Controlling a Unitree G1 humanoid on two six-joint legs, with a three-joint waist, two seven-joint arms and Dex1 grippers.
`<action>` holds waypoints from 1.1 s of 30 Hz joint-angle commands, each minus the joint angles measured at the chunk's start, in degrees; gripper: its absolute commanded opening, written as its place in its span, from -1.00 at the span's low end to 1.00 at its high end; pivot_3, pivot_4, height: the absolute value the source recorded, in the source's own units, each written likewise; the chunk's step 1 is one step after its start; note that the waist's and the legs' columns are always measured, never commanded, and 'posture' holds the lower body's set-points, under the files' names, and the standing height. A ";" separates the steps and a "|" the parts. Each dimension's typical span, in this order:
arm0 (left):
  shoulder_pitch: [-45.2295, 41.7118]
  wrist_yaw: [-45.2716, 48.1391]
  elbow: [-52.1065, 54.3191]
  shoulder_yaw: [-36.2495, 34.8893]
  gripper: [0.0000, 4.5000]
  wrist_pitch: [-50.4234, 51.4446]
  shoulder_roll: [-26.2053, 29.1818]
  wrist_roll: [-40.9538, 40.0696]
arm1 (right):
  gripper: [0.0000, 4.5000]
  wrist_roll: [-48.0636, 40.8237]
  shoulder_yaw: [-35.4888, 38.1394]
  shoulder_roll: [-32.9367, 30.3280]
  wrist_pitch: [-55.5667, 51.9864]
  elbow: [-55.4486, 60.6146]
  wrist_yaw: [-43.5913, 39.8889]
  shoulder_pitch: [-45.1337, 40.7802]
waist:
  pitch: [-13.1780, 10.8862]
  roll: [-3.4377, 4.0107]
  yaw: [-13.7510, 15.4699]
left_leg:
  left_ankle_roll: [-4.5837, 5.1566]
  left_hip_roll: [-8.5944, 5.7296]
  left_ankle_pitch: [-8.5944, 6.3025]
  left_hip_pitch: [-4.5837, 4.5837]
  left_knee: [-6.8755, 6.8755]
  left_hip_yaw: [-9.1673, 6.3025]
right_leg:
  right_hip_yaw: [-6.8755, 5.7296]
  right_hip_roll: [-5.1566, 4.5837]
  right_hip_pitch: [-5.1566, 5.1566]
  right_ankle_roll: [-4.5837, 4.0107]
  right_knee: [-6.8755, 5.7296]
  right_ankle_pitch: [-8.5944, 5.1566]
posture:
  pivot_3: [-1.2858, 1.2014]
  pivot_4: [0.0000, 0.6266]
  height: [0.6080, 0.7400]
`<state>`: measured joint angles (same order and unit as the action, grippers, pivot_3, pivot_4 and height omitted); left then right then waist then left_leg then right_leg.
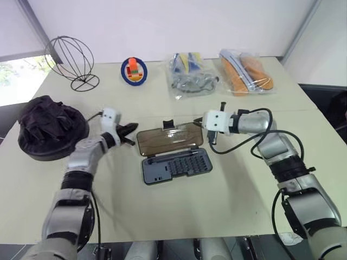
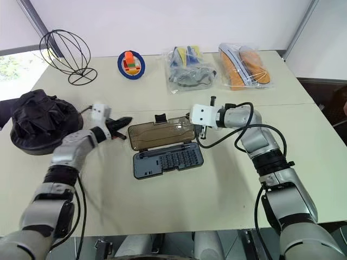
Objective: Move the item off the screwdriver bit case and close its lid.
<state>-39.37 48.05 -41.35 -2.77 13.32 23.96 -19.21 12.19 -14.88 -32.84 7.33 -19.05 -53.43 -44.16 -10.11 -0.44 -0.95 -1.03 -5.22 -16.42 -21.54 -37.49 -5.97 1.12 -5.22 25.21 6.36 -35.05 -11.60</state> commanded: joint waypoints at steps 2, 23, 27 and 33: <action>-4.12 12.96 -7.13 0.38 -1.00 0.72 0.23 -0.65 | -0.94 -1.21 0.81 -0.46 -2.18 5.12 -0.99 -1.16 | 0.00 0.00 -0.21 | 0.00 0.02 0.00 0.00 0.04 0.05 | 0.02 0.00 0.06 0.00 -0.01 0.00 | 0.03 -0.52 1.00; -4.63 33.10 10.55 2.46 -1.00 18.48 4.74 -3.83 | 0.97 -35.81 27.10 -8.84 -58.12 38.55 -10.71 0.02 | -0.05 0.01 0.28 | 0.15 0.01 -0.08 -0.78 -0.66 -0.17 | -0.11 -0.03 0.41 0.02 -0.17 0.03 | 0.03 -0.52 1.00; 2.59 37.51 27.78 8.40 -1.00 25.61 8.49 -6.00 | 0.97 -41.42 32.24 -8.61 -62.99 37.72 -6.05 -0.99 | -0.02 0.00 0.07 | 0.51 0.03 -0.30 -0.74 -0.61 -0.29 | -0.20 -0.08 0.34 0.00 -0.11 0.01 | 0.03 -0.52 1.00; 0.30 34.85 31.99 6.10 -1.00 25.73 12.97 -7.05 | 0.97 -43.03 27.41 -9.26 -63.36 41.50 -2.43 4.69 | -0.05 0.05 0.46 | 0.51 0.03 -0.29 -0.72 -0.57 -0.22 | -0.19 -0.22 0.37 0.00 -0.17 0.02 | 0.03 -0.52 1.00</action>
<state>-33.57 86.25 -7.39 9.27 39.93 36.41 -24.76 -29.64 14.15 -41.68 -55.96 19.16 -56.82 -40.20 -10.16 -0.39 -0.50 -0.53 -5.20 -16.71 -22.27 -38.08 -6.23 0.87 -5.44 25.57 6.35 -35.22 -11.56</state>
